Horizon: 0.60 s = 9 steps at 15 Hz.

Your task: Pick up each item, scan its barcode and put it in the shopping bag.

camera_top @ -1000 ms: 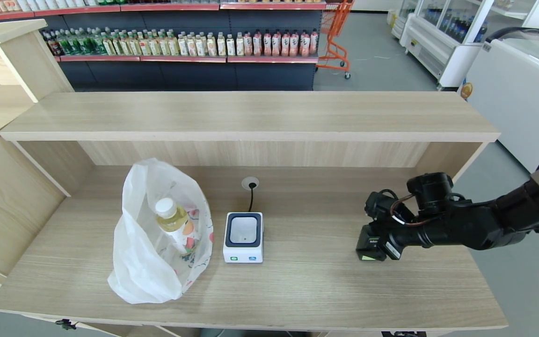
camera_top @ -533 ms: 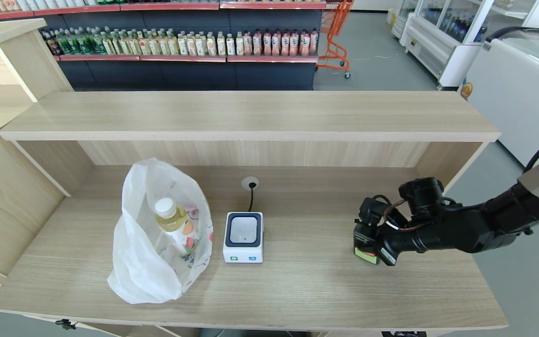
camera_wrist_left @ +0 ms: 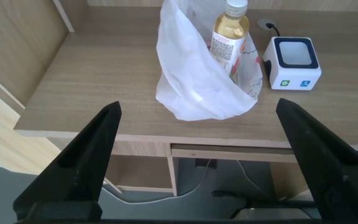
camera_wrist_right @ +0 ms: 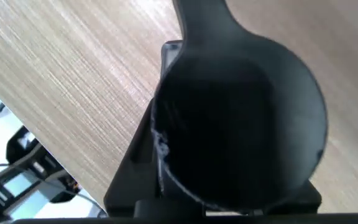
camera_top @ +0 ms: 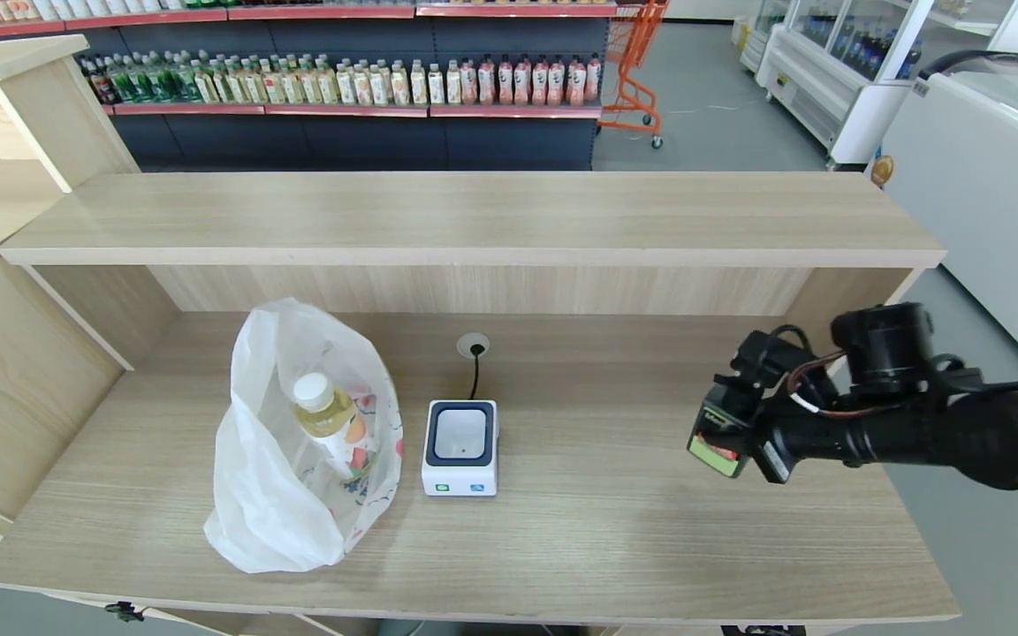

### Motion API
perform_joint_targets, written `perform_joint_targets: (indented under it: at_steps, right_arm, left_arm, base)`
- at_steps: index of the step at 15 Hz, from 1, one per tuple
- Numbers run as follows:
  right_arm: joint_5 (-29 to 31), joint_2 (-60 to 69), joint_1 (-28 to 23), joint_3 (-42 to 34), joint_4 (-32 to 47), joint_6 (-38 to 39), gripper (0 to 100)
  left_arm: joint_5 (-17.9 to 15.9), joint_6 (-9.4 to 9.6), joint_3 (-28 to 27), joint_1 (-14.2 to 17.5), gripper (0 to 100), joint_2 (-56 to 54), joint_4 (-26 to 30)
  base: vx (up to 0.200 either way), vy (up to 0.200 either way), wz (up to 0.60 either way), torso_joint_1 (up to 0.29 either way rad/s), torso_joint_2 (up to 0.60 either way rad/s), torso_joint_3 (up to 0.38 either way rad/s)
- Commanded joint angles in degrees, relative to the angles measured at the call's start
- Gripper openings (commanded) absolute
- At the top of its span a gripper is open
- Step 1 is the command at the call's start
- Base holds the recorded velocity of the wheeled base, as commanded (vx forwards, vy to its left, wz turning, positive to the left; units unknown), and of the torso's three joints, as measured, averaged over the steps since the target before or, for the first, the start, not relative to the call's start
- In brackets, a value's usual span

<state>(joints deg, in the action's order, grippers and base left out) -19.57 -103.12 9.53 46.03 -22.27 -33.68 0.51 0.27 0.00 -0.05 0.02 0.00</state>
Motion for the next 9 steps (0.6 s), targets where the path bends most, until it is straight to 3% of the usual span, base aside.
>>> perform_joint_targets:
  at_steps: [1, 2, 3, 4, 5, 8, 9]
  right_arm:
    - [0.05, 15.23, -6.37, -12.19, -10.51, -6.92, 0]
    - [-0.47, 15.84, -7.78, -14.39, -14.82, -13.78, 0]
    - [-3.99, 16.02, -7.95, -17.2, -21.67, -26.43, 0]
    - [-6.54, 16.02, -7.34, -17.47, -21.94, -29.95, 0]
    - [-12.95, 15.76, -4.26, -17.91, -20.35, -43.05, 0]
    - [-21.48, 16.64, 0.4, -17.73, -10.77, -75.57, 0]
    - [-22.8, 16.64, 2.51, -17.64, -8.75, -81.89, 0]
  left_arm:
    - [0.02, 0.0, 0.0, -0.04, 100, -0.02, 0.0]
    - [0.02, 0.0, 0.0, -0.04, 100, -0.02, 0.0]
    - [0.02, 0.0, 0.0, 0.05, 100, -0.02, 0.0]
    - [0.02, 0.0, 0.0, 0.05, 100, -0.02, 0.0]
    - [0.02, 0.0, 0.0, -0.04, 100, -0.02, 0.0]
    - [0.02, 0.0, 0.0, 0.05, 100, -0.02, 0.0]
    - [0.02, 0.0, 0.0, -0.04, 100, -0.02, 0.0]
  base:
    - [0.0, 0.0, 0.0, 0.0, 0.0, 0.0]
    - [0.0, 0.0, 0.0, 0.0, 0.0, 0.0]
    - [0.0, 0.0, 0.0, 0.0, 0.0, 0.0]
    - [0.0, 0.0, 0.0, 0.0, 0.0, 0.0]
    - [0.0, 0.0, 0.0, 0.0, 0.0, 0.0]
    - [0.0, 0.0, 0.0, 0.0, 0.0, 0.0]
    - [0.0, 0.0, 0.0, 0.0, 0.0, 0.0]
